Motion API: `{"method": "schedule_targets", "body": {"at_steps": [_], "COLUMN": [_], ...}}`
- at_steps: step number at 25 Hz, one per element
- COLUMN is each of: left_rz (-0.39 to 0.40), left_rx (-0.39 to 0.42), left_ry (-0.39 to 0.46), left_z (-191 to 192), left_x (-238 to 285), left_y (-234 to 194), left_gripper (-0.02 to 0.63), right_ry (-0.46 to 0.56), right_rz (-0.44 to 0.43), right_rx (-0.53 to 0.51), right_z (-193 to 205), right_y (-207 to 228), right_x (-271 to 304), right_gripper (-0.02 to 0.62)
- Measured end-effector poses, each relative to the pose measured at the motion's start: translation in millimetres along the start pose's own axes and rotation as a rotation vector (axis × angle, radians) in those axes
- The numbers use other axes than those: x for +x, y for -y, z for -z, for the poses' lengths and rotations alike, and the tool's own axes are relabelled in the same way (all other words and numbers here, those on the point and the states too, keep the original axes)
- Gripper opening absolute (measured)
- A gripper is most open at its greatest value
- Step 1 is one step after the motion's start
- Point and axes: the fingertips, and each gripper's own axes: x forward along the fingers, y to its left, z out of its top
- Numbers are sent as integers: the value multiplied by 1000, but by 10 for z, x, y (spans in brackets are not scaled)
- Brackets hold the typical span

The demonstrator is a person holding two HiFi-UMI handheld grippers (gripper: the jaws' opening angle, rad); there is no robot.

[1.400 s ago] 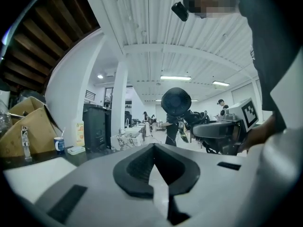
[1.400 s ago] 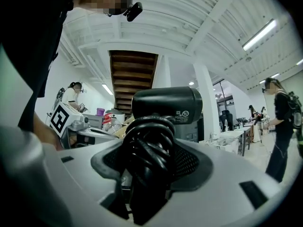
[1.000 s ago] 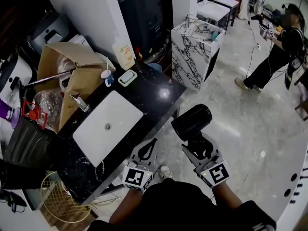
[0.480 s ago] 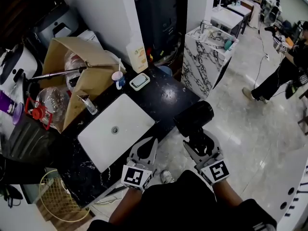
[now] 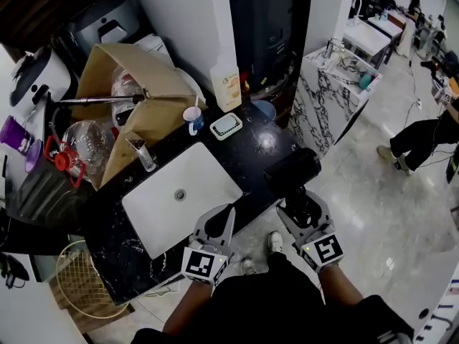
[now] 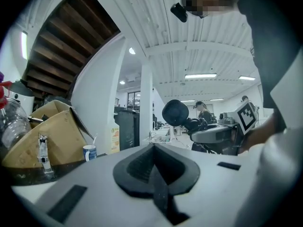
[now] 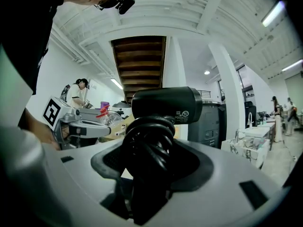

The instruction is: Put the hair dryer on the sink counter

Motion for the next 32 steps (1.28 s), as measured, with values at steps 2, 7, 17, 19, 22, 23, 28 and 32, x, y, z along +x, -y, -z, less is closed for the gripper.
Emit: {"method": "schedule_targets", "body": {"at_steps": [2, 7, 17, 19, 22, 23, 28, 32], "left_rz": [-24, -73, -210, -236, -270, -276, -285, -309], "left_rx": [-1, 21, 5, 5, 4, 4, 6, -11], "left_ry": [-3, -8, -31, -39, -32, -38, -74, -66], "left_z": [27, -45, -34, 9, -21, -20, 63, 110], "left_x": [76, 304, 601, 634, 654, 652, 590, 532], "left_y": [-55, -180, -326, -344, -347, -338, -382, -605], "left_gripper": [-5, -5, -5, -5, -6, -5, -5, -5], "right_ry": [-12, -26, -129, -155, -208, -229, -355, -452], "right_rz": [-14, -58, -160, -174, -193, -200, -230, -243], "right_rx": [18, 50, 78, 89, 93, 88, 57, 63], "right_z": [42, 161, 391, 470, 602, 645, 888, 1059], "right_y": [92, 387, 812, 882, 950, 958, 921, 804], "right_x": [132, 414, 885, 982, 1118, 1164, 1401, 1594], "right_gripper": [262, 262, 262, 262, 262, 262, 262, 262]}}
